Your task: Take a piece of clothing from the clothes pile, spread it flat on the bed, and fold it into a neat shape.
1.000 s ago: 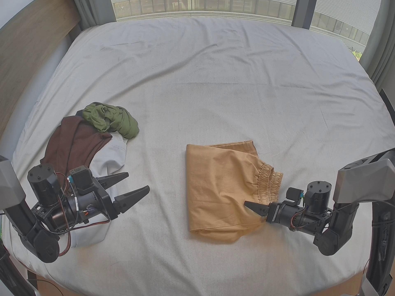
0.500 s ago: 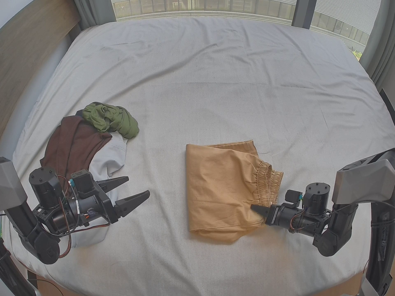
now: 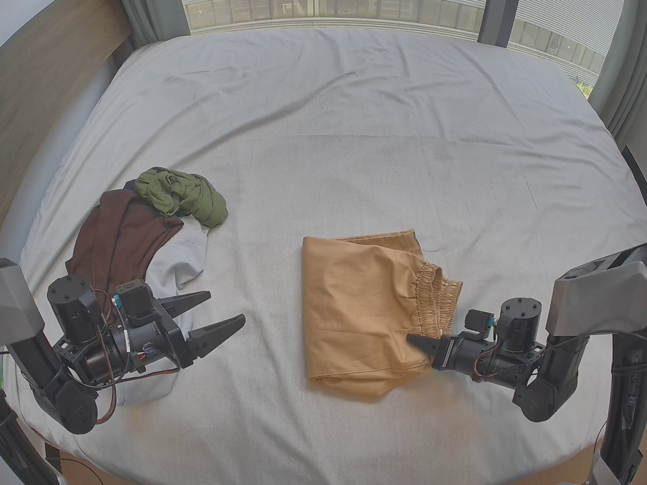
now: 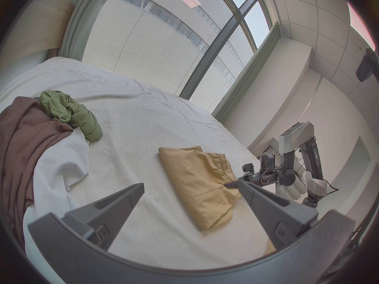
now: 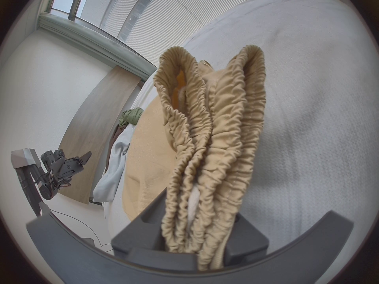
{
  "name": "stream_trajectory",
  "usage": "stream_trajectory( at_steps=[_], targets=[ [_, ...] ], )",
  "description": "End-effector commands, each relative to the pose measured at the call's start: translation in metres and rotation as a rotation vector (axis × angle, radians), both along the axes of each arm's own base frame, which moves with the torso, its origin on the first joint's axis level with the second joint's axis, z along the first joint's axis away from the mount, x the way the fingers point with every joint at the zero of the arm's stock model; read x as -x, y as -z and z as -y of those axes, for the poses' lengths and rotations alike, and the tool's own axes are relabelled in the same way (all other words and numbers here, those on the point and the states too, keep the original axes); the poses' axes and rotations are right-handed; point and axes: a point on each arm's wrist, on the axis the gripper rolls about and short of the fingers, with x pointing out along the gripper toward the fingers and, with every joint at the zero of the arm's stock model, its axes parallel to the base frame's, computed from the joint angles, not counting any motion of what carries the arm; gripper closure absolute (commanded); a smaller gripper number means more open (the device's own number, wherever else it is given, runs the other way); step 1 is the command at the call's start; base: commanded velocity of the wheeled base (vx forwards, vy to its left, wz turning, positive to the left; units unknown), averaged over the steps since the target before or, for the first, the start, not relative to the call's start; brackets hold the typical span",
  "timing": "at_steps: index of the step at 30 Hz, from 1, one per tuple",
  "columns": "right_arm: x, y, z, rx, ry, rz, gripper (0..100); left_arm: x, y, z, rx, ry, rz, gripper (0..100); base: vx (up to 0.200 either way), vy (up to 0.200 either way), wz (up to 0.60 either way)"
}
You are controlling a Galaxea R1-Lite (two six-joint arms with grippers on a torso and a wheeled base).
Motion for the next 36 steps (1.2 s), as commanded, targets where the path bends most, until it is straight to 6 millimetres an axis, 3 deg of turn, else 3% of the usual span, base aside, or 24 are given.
stream_trajectory(
  at_steps=[1,10,23,36],
  targets=[
    [0.007,-0.033,-0.009,-0.046,-0.035,0.091,100,0.0,0.0,0.0,0.0,-0.002,0.002,0,0.0,0.0,0.0],
    [0.025,-0.096,-0.027,-0.205,-0.121,0.223,100,0.0,-0.001,-0.006,0.001,-0.025,0.001,0,0.0,0.0,0.0],
    [0.02,-0.126,-0.041,-0.273,-0.16,0.334,100,-0.001,0.0,-0.011,-0.107,-0.031,0.107,0,0.0,0.0,0.0],
    [-0.003,-0.152,-0.052,-0.318,-0.157,0.385,100,-0.002,0.002,-0.018,-0.146,-0.024,0.143,0,0.0,0.0,0.0]
  ],
)
